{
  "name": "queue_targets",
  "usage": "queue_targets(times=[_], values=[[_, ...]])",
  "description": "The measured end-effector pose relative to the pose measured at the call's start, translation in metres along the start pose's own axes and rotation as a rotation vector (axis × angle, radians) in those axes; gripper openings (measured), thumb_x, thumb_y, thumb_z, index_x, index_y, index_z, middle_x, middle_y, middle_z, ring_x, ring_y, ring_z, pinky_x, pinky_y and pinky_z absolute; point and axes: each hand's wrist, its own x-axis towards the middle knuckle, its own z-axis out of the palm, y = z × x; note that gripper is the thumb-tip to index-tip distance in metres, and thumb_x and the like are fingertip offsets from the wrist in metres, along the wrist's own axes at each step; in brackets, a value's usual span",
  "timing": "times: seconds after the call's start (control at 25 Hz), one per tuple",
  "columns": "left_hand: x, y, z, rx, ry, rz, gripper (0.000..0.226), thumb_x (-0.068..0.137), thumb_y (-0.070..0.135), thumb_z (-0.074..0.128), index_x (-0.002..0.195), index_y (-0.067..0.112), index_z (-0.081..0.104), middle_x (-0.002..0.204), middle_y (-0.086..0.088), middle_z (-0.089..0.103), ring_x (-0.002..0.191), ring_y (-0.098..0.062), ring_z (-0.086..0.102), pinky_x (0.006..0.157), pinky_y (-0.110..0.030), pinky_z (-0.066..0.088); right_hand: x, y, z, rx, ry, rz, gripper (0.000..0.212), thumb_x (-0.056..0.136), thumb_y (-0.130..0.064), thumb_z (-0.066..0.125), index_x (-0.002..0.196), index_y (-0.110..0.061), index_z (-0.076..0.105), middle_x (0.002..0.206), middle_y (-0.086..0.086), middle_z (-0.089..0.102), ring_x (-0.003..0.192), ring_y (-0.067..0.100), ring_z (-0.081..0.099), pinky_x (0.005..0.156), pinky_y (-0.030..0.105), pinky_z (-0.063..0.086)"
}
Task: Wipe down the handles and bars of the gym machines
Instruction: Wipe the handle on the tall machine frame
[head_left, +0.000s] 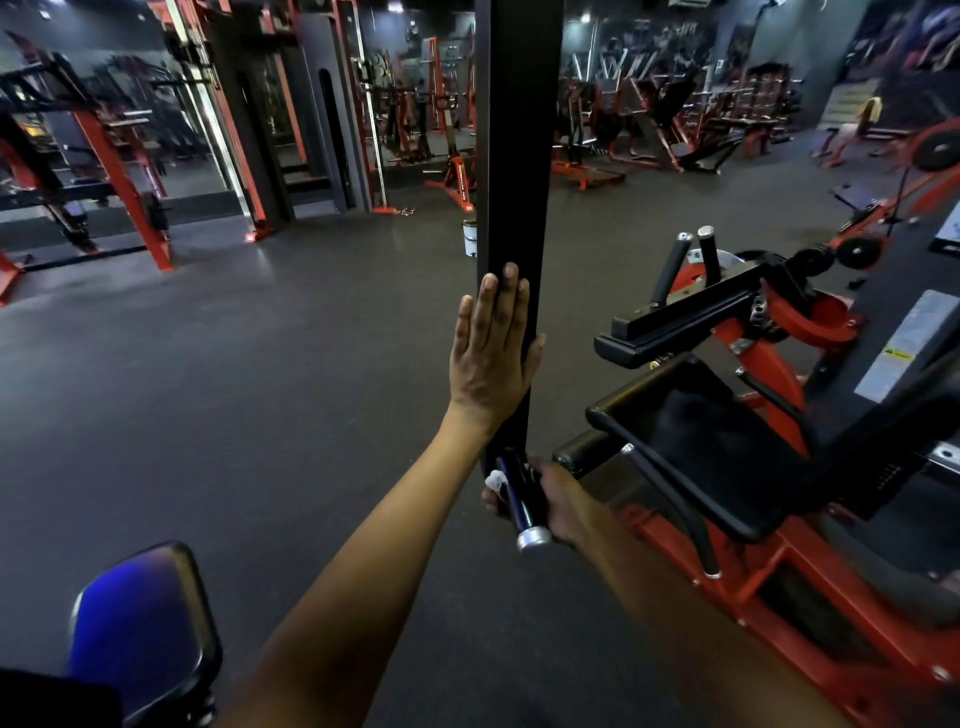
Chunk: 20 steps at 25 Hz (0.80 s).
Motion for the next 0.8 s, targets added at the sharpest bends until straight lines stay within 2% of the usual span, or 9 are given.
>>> queue_targets(times=[0.08,0.16,0.2,0.28,0.36,0.44,0.52,0.64,0.8], values=[[0.000,-0.003,0.000,-0.001,-0.001,0.020,0.068,0.102,0.038,0.026,0.151,0.009,-0.012,0.158,-0.006,-0.025,0.147,-0.020,-0.018,0.120,-0.038,0.000,-0.018,0.011,-0.011,-0.024,-0.075,0.043,0.032,0.093,-0.031,0.028,0.078,-0.011,0.049,0.063,0.006,0.058,0.054,0.021,0.058,0.056,0.027,0.051],[0.000,-0.004,0.000,-0.002,-0.002,0.026,0.072,0.101,0.038,0.030,0.152,0.009,-0.012,0.158,-0.006,-0.025,0.147,-0.020,-0.018,0.120,-0.039,-0.001,-0.042,0.022,-0.034,-0.309,0.000,0.046,0.034,0.092,-0.029,0.034,0.074,-0.010,0.055,0.067,0.007,0.058,0.053,0.018,0.056,0.056,0.030,0.051],[0.000,-0.004,0.001,-0.008,0.000,0.023,0.074,0.100,0.038,0.033,0.152,0.010,-0.012,0.158,-0.005,-0.025,0.147,-0.020,-0.018,0.120,-0.039,-0.001,-0.043,0.022,-0.045,-0.566,0.111,-0.038,0.035,0.096,-0.025,0.037,0.071,-0.010,0.057,0.066,0.007,0.059,0.053,0.017,0.055,0.060,0.033,0.052],[-0.001,-0.002,0.002,-0.022,0.007,0.016,0.077,0.098,0.037,0.037,0.152,0.010,-0.012,0.158,-0.004,-0.025,0.147,-0.019,-0.018,0.120,-0.039,-0.001,-0.033,0.009,-0.051,-0.994,0.468,-0.557,0.033,0.099,-0.015,0.043,0.070,-0.009,0.058,0.068,0.005,0.060,0.060,0.014,0.055,0.069,0.030,0.049],[0.000,-0.003,0.002,-0.020,0.005,0.018,0.079,0.097,0.037,0.037,0.151,0.011,-0.013,0.158,-0.004,-0.026,0.146,-0.019,-0.018,0.120,-0.039,-0.001,-0.023,-0.013,-0.025,-1.261,0.280,-0.945,0.020,0.094,-0.011,0.048,0.080,-0.005,0.062,0.079,0.008,0.063,0.076,0.016,0.057,0.078,0.028,0.044],[0.000,-0.005,0.000,-0.006,-0.011,0.029,0.081,0.097,0.039,0.039,0.151,0.011,-0.014,0.157,-0.004,-0.027,0.146,-0.019,-0.019,0.120,-0.040,-0.002,-0.019,-0.023,-0.002,-1.552,-0.110,-0.883,0.015,0.090,-0.011,0.051,0.085,-0.005,0.063,0.086,0.013,0.062,0.084,0.022,0.057,0.085,0.038,0.045],[-0.001,-0.006,0.001,0.019,-0.021,0.038,0.082,0.097,0.040,0.040,0.151,0.010,-0.013,0.157,-0.005,-0.026,0.146,-0.019,-0.019,0.120,-0.041,-0.002,-0.024,-0.018,-0.007,-1.970,-0.273,-0.968,0.019,0.093,-0.016,0.051,0.081,-0.007,0.063,0.090,0.010,0.060,0.087,0.022,0.055,0.091,0.040,0.043],[-0.001,-0.008,0.002,0.026,-0.022,0.046,0.082,0.097,0.040,0.040,0.151,0.010,-0.013,0.158,-0.005,-0.026,0.146,-0.020,-0.018,0.119,-0.042,-0.002,-0.038,-0.008,-0.024,-2.204,-0.538,-1.044,0.034,0.097,-0.028,0.044,0.076,-0.010,0.064,0.082,0.005,0.056,0.085,0.019,0.052,0.107,0.034,0.030],[0.000,-0.007,0.001,0.045,-0.012,0.039,0.082,0.096,0.039,0.041,0.151,0.009,-0.012,0.158,-0.006,-0.026,0.146,-0.020,-0.018,0.119,-0.042,0.000,-0.013,-0.023,0.014,-2.354,-0.333,-1.204,0.039,0.093,-0.027,0.050,0.064,-0.008,0.068,0.068,0.008,0.064,0.076,0.027,0.061,0.105,0.033,0.028]])
